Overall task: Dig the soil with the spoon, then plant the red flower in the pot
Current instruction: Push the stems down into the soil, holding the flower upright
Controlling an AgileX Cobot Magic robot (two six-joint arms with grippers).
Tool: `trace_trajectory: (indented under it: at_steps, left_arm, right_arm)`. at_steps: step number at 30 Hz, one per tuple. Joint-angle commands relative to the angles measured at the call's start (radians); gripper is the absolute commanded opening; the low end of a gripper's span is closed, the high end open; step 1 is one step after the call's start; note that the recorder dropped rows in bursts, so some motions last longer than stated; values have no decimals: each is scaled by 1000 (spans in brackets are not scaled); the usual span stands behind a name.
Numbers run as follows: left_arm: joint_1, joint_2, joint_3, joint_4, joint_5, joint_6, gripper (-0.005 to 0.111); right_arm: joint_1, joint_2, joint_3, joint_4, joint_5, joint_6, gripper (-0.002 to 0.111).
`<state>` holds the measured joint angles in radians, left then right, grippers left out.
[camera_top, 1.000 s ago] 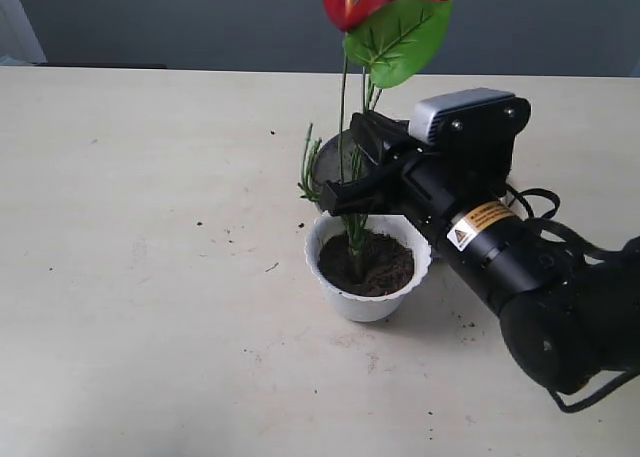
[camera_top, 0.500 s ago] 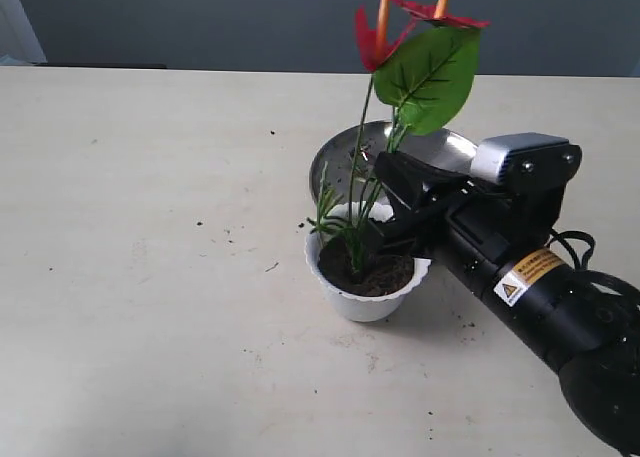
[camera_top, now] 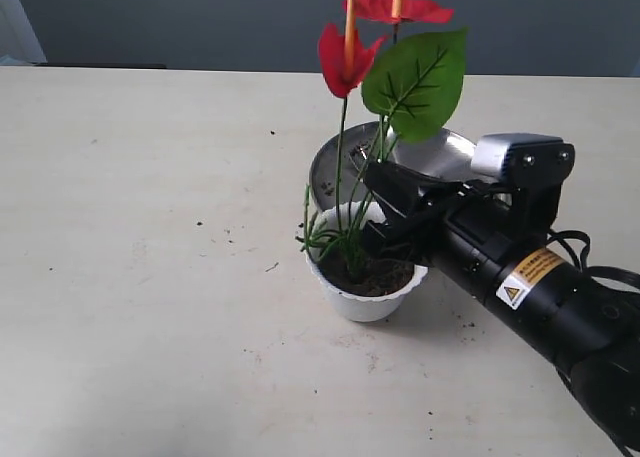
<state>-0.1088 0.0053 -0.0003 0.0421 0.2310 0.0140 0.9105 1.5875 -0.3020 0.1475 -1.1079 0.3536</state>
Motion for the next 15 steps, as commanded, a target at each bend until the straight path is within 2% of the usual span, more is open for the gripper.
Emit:
trace_trajectory:
  at_steps: [1, 15]
  left_arm:
    - [-3, -5, 0, 2, 1, -4, 0]
    - [-3, -5, 0, 2, 1, -4, 0]
  right_arm:
    - [-2, -23, 11, -12, 147, 7, -1]
    - [-2, -35, 11, 45, 306, -19, -1]
